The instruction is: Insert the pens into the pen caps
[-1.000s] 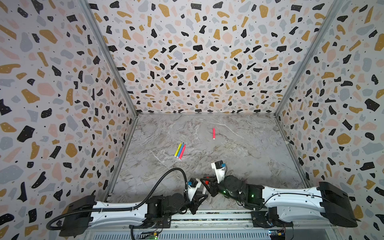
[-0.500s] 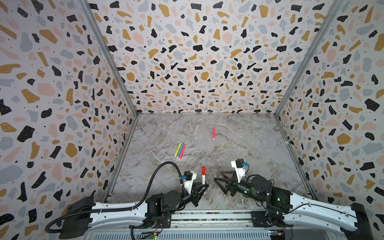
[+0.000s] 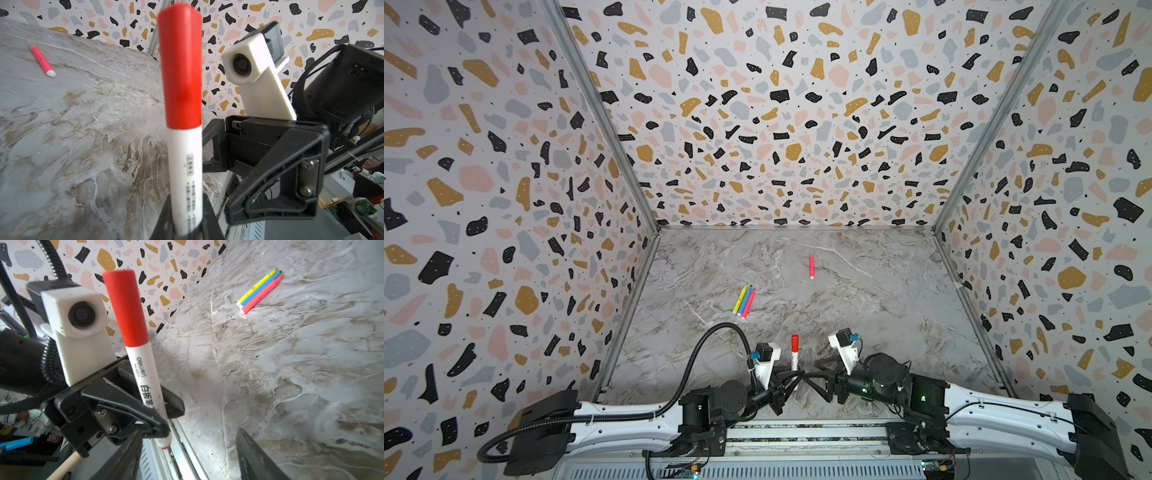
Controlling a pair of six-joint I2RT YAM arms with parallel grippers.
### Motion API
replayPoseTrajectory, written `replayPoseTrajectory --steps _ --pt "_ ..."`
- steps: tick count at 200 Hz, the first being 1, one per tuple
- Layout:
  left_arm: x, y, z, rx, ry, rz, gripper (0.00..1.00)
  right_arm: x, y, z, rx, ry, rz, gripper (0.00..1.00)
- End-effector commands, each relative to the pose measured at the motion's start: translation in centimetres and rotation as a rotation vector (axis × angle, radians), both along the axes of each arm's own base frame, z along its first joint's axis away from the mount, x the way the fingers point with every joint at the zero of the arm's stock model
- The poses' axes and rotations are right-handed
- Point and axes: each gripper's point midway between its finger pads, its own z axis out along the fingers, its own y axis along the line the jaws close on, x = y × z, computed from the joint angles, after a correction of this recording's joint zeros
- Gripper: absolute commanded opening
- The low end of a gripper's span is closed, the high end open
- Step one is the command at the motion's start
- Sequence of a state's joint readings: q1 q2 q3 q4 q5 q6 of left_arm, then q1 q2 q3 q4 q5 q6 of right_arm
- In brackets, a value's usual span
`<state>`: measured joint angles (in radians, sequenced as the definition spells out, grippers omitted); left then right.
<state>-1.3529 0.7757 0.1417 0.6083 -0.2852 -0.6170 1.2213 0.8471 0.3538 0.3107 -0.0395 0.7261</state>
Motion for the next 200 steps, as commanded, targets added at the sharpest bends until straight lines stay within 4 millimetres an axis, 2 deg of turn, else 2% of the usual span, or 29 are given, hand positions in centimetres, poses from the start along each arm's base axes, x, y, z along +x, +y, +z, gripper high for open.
replayPoseTrajectory --steps 1,29,58,140,200 --pt "-0.1 -0.4 2.7 -0.083 -0.033 -0.015 0.00 -0.2 1.8 4.7 0.101 -0.081 0.057 0.70" --pt "-0.2 -0.5 2.7 -0.086 -0.035 -0.019 0.00 0.4 2.4 6.1 0.105 -0.126 0.048 0.67" --pt "-0.2 -0.4 2.6 -0.088 -0.033 -0.020 0.00 0.7 2.8 6.7 0.099 -0.145 0.043 0.62" --pt "-0.3 -0.3 2.6 -0.090 -0.035 -0.023 0.00 0.9 3.4 5.3 0.072 -0.110 0.041 0.25" --pt "-0.3 -0.5 2.8 -0.089 -0.038 -0.027 0.00 1.3 2.6 4.7 0.063 -0.101 -0.001 0.08"
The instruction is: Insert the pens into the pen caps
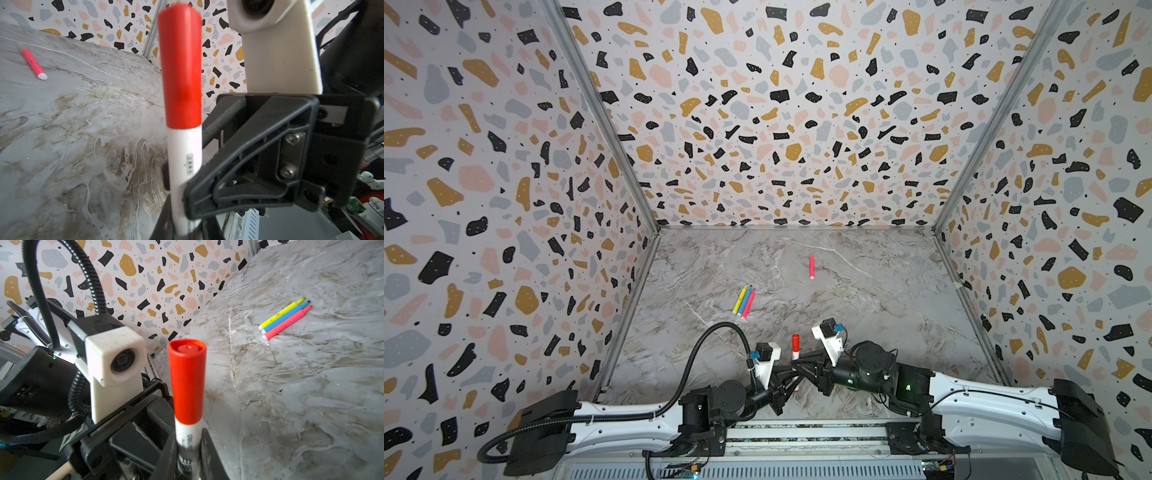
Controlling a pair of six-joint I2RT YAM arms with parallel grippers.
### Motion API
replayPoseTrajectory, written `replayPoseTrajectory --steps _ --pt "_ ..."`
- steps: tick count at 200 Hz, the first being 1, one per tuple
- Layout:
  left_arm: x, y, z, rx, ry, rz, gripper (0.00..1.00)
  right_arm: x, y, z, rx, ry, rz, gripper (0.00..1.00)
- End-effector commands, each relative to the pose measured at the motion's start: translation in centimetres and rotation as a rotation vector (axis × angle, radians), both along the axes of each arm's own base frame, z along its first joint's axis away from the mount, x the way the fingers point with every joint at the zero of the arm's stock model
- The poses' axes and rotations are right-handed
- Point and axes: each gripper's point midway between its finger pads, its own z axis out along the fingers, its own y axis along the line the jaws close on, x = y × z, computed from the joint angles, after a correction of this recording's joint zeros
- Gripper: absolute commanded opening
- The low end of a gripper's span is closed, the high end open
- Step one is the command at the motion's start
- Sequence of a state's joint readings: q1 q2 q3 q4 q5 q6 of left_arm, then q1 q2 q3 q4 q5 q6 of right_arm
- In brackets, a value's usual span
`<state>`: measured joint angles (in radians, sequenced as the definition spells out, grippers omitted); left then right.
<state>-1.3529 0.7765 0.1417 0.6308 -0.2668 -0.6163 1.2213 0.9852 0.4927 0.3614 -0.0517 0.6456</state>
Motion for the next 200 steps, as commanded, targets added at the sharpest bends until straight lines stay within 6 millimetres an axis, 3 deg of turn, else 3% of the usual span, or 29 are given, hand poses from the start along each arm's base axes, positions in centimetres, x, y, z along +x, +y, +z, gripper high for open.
replayPoseTrajectory --steps 1,55,88,126,200 --pt "0.0 -0.3 2.3 -0.068 -0.034 -0.009 0.00 0.4 -0.5 1.2 0.038 -0.011 -0.033 0.08" --pt "0.2 -0.5 2.4 -0.060 -0.034 0.000 0.00 0.6 -1.5 1.5 0.041 -0.028 -0.058 0.02" --pt "0.5 -0.3 2.2 -0.053 -0.030 0.022 0.15 0.5 -1.7 1.8 0.002 -0.098 -0.065 0.00" --pt "0.6 -0.2 2.4 -0.054 -0.040 0.030 0.09 -0.8 -1.5 3.6 -0.070 -0.320 -0.127 0.00" --pt "1.9 1.8 2.9 -0.056 -0.077 0.133 0.03 -2.2 0.0 2.4 -0.156 -0.410 -0.142 0.00"
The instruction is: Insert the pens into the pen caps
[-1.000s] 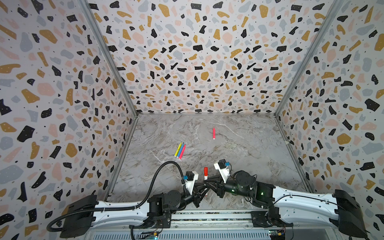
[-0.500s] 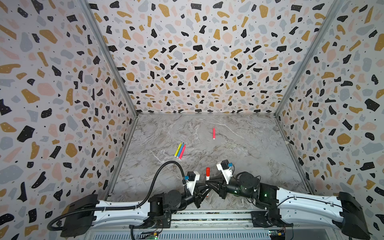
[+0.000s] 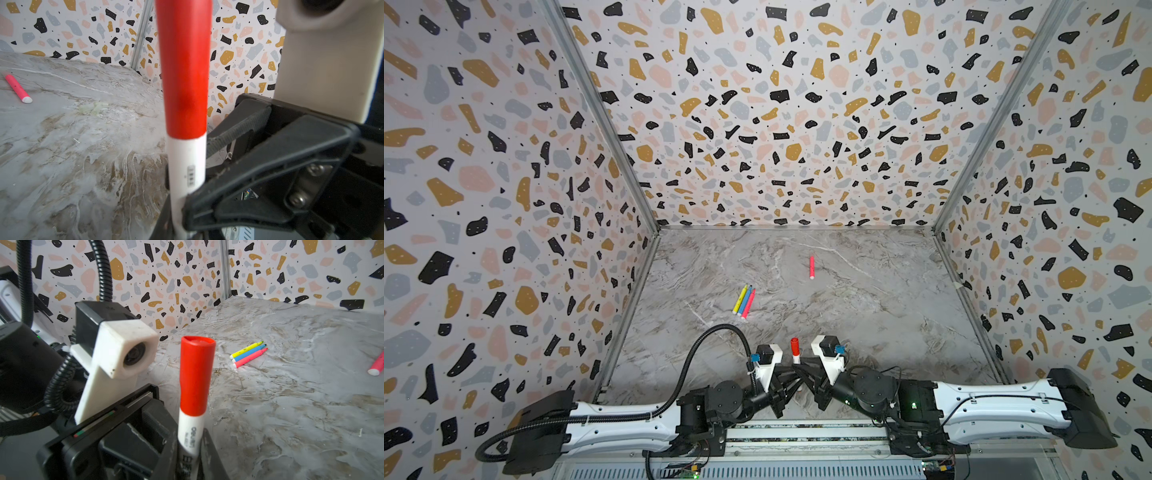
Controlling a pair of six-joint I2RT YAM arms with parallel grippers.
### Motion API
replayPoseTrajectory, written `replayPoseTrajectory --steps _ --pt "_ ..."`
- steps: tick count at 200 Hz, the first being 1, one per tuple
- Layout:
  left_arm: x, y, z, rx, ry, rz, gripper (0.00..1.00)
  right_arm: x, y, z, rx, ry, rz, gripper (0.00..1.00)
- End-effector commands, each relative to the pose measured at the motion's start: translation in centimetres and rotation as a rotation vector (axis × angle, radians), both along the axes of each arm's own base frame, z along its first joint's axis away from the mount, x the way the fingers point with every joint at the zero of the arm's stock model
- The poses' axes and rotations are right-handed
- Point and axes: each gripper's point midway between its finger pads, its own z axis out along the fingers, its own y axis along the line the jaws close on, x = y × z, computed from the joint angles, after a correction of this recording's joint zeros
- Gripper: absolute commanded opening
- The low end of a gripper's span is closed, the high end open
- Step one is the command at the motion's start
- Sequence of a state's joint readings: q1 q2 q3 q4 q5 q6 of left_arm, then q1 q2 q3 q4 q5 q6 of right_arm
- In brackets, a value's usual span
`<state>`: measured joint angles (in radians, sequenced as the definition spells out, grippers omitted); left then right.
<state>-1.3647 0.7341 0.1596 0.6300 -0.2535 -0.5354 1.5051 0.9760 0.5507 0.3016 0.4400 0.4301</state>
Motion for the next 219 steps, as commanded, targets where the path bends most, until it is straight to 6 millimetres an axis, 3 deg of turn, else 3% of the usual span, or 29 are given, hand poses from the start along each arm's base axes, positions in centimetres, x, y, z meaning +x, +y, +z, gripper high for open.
replayPoseTrajectory --steps 1,32,45,62,73,97,128,146,185,219 --pt "2.5 1.9 0.9 -0.040 0.007 0.162 0.03 -0.4 0.1 0.3 -0.064 -0.099 -0.003 0.00" --pt "2.7 2.6 1.0 -0.032 -0.006 0.186 0.00 -0.4 0.1 0.4 -0.059 -0.095 -0.004 0.02" --pt "2.7 2.6 0.6 -0.020 -0.006 0.186 0.00 -0.4 0.1 0.8 -0.047 -0.090 -0.010 0.19" --pt "2.7 2.4 -0.3 0.015 -0.005 0.183 0.00 -0.4 0.0 2.7 -0.008 -0.084 -0.006 0.55" --pt "2.7 2.2 -1.1 0.045 -0.002 0.177 0.00 -0.5 0.0 4.5 0.034 -0.089 0.011 0.64" --pt "2.4 1.6 -2.0 0.062 0.013 0.152 0.00 1.0 -0.2 7.5 0.090 -0.057 0.030 0.65" --pt "2.3 1.1 -1.9 0.058 0.017 0.142 0.00 3.8 -0.4 8.9 0.101 0.002 -0.009 0.60" --pt "2.3 1.1 -1.7 0.057 0.014 0.140 0.00 4.8 0.3 8.5 0.068 0.034 -0.011 0.56" --pt "2.3 1.1 -1.7 0.057 0.014 0.140 0.00 4.5 2.9 7.1 0.023 0.072 0.052 0.50" --pt "2.3 1.1 -1.6 0.054 0.013 0.141 0.00 4.9 3.7 5.7 0.000 0.087 0.044 0.46"
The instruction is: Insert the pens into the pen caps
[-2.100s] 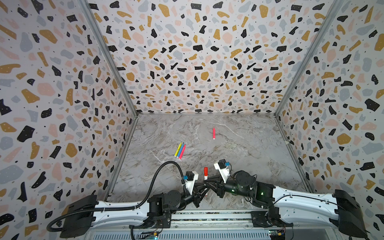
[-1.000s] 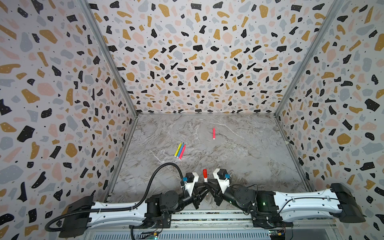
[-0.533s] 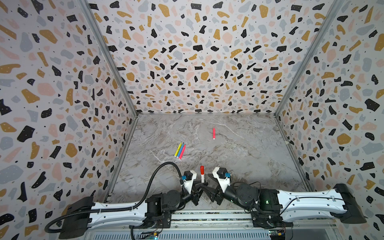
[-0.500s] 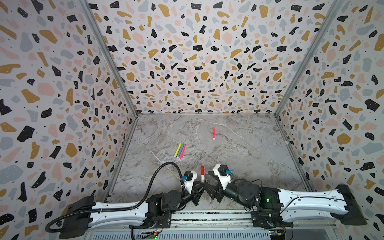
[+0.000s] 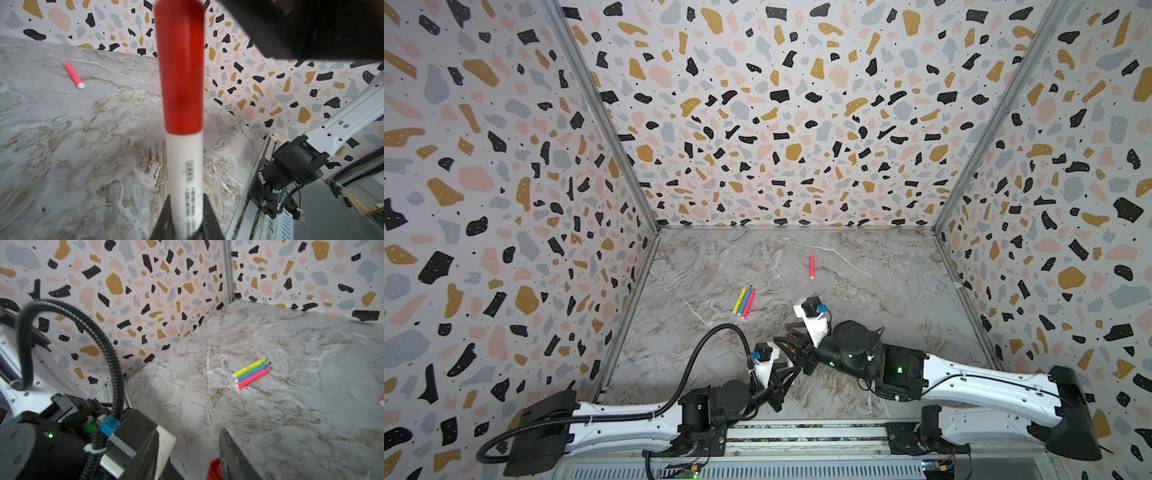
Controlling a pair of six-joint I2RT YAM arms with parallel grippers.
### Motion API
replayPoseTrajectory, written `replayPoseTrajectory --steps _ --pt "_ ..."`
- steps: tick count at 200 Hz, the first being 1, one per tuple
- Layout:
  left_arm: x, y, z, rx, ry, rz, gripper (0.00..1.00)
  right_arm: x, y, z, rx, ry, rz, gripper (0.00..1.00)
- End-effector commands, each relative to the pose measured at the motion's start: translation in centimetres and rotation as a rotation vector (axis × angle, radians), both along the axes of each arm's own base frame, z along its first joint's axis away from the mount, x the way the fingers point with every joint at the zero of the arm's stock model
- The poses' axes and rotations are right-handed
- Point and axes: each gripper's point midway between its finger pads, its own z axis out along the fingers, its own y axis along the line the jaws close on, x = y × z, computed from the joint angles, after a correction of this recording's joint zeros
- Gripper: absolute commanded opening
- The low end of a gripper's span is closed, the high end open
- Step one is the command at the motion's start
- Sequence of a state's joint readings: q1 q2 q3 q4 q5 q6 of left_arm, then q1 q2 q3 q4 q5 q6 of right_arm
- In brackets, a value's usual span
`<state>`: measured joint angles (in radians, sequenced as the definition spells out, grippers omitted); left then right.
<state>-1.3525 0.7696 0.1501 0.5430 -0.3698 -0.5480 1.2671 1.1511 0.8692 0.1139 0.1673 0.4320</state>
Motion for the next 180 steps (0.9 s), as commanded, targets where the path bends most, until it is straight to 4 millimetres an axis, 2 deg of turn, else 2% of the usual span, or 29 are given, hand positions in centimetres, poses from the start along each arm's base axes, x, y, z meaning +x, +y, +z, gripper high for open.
replayPoseTrajectory --steps 1,40,53,109,134,168,180 --pt "0.2 -0.1 1.8 -0.069 -0.019 0.011 0.00 -0.2 0.3 1.2 0.029 0.011 0.016 0.46" --pt "0.2 0.1 1.9 -0.074 -0.022 0.015 0.00 0.1 0.5 -0.2 0.009 0.025 -0.002 0.42" --pt "0.2 0.2 1.9 -0.072 -0.021 0.016 0.00 0.7 0.2 -0.6 -0.004 0.034 -0.036 0.46" --pt "0.2 0.2 1.9 -0.075 -0.022 0.017 0.00 2.2 -0.6 -1.4 -0.012 0.054 -0.106 0.54" --pt "0.2 0.1 1.9 -0.073 -0.022 0.016 0.00 1.8 -0.5 -1.5 -0.002 0.062 -0.080 0.39" --pt "0.2 0.1 2.3 -0.083 -0.024 0.015 0.00 1.2 -0.2 -3.1 -0.037 0.093 -0.045 0.31" --pt "0.2 0.1 2.5 -0.090 -0.025 0.014 0.00 1.0 -0.3 -3.8 -0.041 0.111 -0.038 0.18"
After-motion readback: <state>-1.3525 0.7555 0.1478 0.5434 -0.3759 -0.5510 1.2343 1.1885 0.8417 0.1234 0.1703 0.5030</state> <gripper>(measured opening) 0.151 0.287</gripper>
